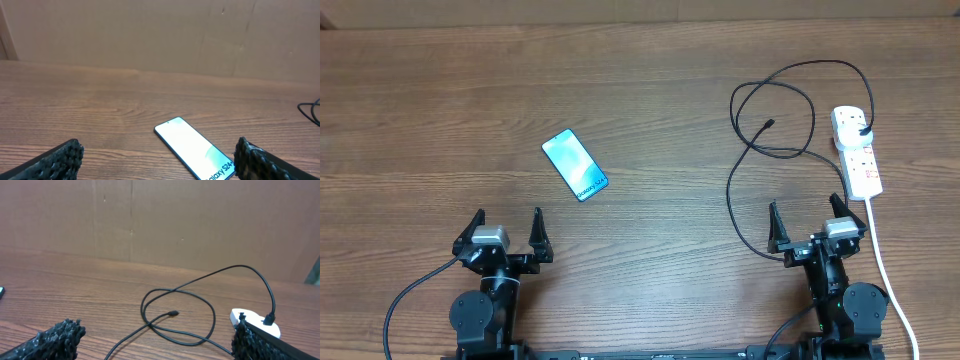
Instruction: Plug charger to phone and switch on socket
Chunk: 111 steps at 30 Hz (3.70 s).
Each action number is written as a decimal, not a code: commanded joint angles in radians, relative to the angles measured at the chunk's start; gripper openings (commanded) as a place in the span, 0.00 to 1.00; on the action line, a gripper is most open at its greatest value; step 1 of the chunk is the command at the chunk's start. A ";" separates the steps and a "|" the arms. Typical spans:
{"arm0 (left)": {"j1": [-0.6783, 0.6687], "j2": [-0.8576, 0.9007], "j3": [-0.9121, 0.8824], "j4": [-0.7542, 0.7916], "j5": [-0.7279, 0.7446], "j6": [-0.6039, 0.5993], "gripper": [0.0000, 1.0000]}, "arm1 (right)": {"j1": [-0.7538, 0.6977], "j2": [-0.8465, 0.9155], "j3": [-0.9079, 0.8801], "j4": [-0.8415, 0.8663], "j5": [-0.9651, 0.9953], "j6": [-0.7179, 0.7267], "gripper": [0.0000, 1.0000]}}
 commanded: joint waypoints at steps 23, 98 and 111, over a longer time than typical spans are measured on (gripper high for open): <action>0.005 -0.002 -0.003 0.074 0.130 0.006 1.00 | -0.005 -0.011 -0.011 0.002 0.009 -0.001 1.00; -0.319 1.660 1.526 -0.898 0.055 -0.586 1.00 | -0.005 -0.011 -0.011 0.002 0.009 -0.001 1.00; -0.260 1.945 1.733 -1.128 -0.013 -0.742 1.00 | -0.005 -0.011 -0.011 0.003 0.009 -0.001 1.00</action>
